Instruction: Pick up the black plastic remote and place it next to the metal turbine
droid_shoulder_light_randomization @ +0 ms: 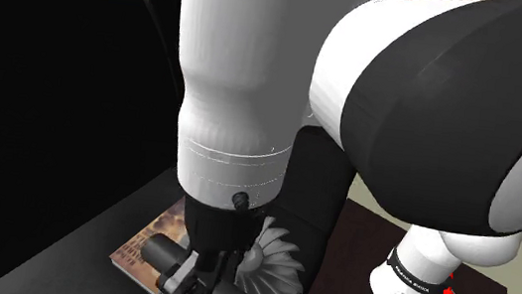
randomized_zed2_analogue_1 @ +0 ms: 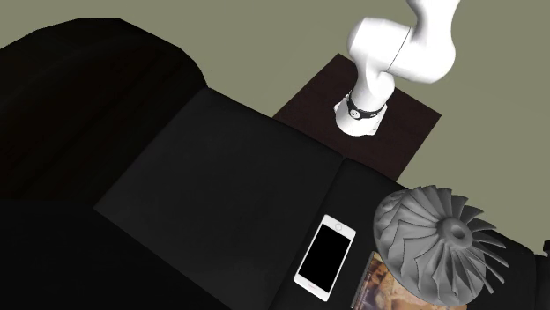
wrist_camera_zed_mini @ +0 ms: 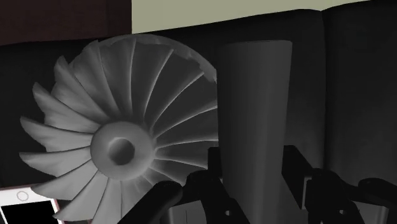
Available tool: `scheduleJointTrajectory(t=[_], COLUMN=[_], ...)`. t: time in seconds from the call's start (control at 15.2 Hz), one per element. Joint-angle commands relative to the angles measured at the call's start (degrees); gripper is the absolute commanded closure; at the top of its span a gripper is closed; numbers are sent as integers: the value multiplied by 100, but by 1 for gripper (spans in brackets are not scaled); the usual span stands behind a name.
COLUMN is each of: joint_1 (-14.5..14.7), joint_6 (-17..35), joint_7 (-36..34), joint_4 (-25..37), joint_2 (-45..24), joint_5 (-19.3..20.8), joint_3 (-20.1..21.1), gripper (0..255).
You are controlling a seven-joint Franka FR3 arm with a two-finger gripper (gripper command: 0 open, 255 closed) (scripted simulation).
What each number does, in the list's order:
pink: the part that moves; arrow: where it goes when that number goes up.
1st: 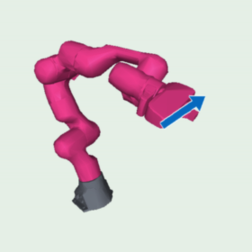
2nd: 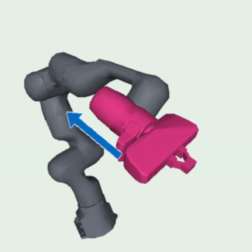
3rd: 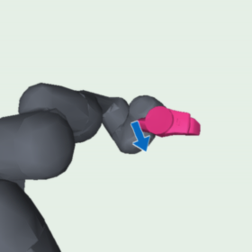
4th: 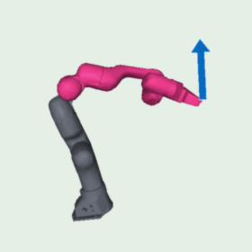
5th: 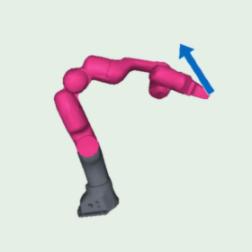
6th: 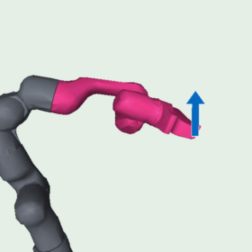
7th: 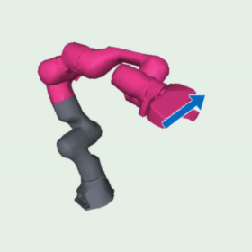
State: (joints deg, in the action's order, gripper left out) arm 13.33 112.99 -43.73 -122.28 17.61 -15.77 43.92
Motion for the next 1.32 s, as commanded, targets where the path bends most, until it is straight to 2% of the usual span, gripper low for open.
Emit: scheduleJointTrajectory(t=[0.0, 0.2, 0.33, 0.46, 0.53, 1.25], joint_1=[-87, -146, -61, 206, 466, 619], joint_6=[67, 100, 62, -54, -171, 604], joint_7=[-417, -1157, -1731, -2311, -2653, -2802], joint_4=[367, 962, 1405, 1898, 2250, 1618], joint_2=[-451, -1234, -1870, -2555, -2995, -3217], joint_5=[284, 919, 1507, 2160, 2570, 2805], joint_3=[340, 861, 1141, 1276, 1289, 1085], gripper=[255, 255, 255, 255, 255, 255])
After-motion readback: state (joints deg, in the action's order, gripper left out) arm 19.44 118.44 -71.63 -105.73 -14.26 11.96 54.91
